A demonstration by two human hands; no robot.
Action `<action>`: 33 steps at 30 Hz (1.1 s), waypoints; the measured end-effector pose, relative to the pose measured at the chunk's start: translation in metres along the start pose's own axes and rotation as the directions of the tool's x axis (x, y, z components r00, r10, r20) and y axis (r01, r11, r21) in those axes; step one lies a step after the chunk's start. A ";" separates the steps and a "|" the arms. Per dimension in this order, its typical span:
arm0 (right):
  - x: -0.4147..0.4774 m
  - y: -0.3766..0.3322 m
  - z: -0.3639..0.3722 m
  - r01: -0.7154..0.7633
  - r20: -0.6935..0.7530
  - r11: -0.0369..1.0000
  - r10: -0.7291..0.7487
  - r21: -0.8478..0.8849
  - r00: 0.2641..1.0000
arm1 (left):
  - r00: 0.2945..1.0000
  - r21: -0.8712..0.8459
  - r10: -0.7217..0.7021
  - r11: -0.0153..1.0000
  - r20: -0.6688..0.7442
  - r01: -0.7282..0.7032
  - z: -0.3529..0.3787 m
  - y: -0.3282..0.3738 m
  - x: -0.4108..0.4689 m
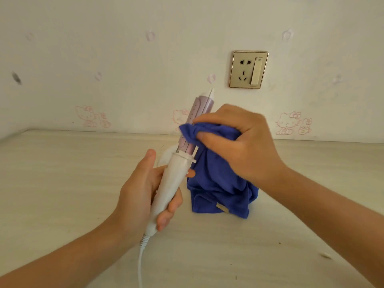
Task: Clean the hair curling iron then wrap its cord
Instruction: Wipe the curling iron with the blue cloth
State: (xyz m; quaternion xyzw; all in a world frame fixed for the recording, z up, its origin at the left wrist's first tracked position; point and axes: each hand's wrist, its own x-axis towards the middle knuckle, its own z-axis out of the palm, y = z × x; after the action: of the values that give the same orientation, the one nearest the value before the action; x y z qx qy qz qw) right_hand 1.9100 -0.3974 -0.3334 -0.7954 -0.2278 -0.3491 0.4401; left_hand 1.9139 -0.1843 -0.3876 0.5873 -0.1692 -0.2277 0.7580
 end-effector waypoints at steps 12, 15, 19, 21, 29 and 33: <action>-0.008 -0.001 0.008 0.033 -0.018 0.999 -0.033 -0.004 0.999 | 0.989 0.017 0.136 0.991 -0.063 -0.135 0.001 -0.011 0.000; 0.002 0.001 -0.004 -0.062 -0.177 0.996 0.073 0.068 0.982 | 0.989 0.064 0.146 0.987 -0.025 -0.144 0.001 -0.015 0.000; 0.007 0.004 -0.009 -0.140 -0.216 0.983 0.162 0.115 0.963 | 0.981 0.128 0.190 0.975 -0.042 -0.183 0.001 -0.020 -0.001; 0.006 0.003 -0.007 -0.145 -0.208 0.982 0.169 0.123 0.964 | 0.969 0.157 0.237 0.962 -0.063 -0.225 0.001 -0.021 -0.002; 0.006 0.002 -0.008 -0.135 -0.203 0.982 0.160 0.131 0.966 | 0.983 0.076 0.172 0.983 -0.071 -0.166 0.000 -0.021 -0.003; 0.008 0.004 -0.011 -0.133 -0.240 0.983 0.160 0.123 0.958 | 0.980 0.130 0.190 0.975 -0.056 -0.181 0.000 -0.020 -0.002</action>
State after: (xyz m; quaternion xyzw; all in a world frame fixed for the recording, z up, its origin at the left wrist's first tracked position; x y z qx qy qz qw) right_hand 1.9146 -0.4083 -0.3256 -0.7357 -0.1292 -0.4000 0.5310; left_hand 1.9091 -0.1871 -0.4065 0.6224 -0.2111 -0.1246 0.7433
